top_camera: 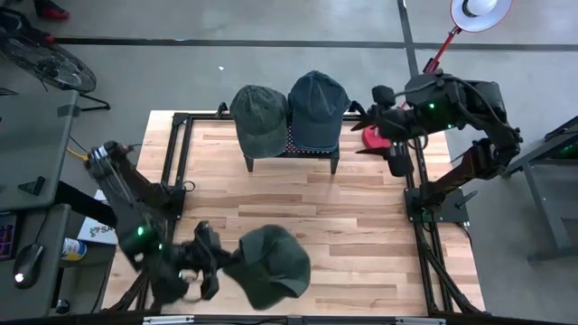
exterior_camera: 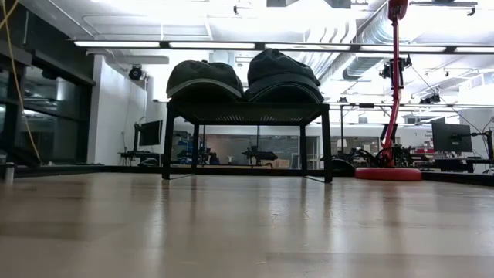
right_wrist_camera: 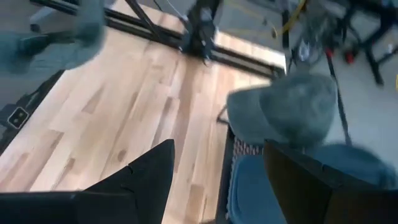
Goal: Pick & Place hat
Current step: Stack the dark green cap on top of the other dark green caps on the shelf
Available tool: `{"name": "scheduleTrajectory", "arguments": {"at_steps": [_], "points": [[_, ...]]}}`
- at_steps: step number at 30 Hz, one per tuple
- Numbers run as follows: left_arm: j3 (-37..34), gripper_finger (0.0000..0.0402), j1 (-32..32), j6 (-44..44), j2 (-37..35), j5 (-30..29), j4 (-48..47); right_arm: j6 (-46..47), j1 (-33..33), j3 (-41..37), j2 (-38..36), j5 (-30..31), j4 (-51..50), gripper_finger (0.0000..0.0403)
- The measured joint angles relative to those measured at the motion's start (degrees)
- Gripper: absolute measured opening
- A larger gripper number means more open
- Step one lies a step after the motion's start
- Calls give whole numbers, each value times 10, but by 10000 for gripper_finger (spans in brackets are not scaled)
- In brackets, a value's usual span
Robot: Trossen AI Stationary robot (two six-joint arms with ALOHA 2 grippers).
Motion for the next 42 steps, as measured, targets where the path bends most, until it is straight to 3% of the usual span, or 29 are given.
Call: {"name": "scheduleTrajectory", "arguments": {"at_steps": [7,14,20,29,33,42], "points": [[20,6,115,232,-64,82,79,-80,49,0,1,-12,42,238],[23,6,235,413,-110,244,195,-144,94,0,2,-11,71,238],[23,6,319,436,-120,347,206,-181,138,0,5,-11,72,238],[23,6,409,468,-85,615,346,-282,165,0,21,18,95,238],[23,6,427,462,-71,669,354,-329,165,0,20,29,154,238],[23,6,465,423,-36,799,407,-407,173,0,28,-44,168,238]]}}
